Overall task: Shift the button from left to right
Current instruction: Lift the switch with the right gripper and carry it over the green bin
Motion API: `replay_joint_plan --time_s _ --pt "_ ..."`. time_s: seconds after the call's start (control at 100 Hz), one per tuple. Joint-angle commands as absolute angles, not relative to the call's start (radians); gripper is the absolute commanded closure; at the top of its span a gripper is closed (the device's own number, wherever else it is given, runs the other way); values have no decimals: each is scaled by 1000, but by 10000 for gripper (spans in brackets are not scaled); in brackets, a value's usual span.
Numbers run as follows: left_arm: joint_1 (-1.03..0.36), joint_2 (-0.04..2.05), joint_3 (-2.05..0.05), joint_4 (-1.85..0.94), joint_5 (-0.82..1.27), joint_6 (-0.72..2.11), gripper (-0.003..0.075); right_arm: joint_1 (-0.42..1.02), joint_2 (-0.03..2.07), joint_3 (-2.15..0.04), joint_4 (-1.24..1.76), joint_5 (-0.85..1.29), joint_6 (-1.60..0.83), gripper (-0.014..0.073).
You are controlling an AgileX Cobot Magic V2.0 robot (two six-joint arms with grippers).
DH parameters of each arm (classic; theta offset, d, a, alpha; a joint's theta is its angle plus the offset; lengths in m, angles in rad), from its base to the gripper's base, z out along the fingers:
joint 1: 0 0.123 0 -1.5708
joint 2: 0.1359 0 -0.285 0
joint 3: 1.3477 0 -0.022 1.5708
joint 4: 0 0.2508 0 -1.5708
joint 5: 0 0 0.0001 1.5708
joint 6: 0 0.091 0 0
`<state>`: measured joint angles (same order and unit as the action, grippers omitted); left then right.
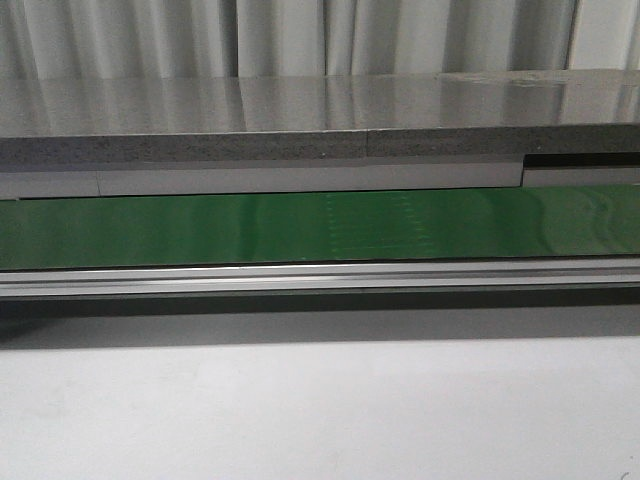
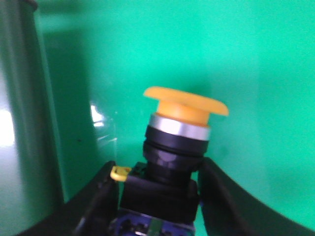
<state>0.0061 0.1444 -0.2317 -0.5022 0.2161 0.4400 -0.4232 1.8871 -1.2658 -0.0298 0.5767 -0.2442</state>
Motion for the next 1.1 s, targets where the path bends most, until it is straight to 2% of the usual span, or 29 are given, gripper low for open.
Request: replay_joint_plan --time_s 0.0,0.11,0.27,0.4,0.79,1.09 --pt "0 153 -259 -519 144 440 741 -430 1849 -1298 -21 543 -254 257" --pt "0 153 -259 -519 144 440 741 -430 1854 -1298 -13 545 -254 232" --pt "0 153 -259 -519 144 440 741 -430 1854 -1298 -8 539 -254 68" --pt "0 153 -259 -519 144 440 741 -430 1854 -1298 -8 537 -254 -3" --pt "0 153 -259 -519 144 440 741 -424 1836 -1387 7 603 -216 -3" --pt "0 153 -259 -519 144 440 741 -372 1720 -1416 77 562 -216 -1"
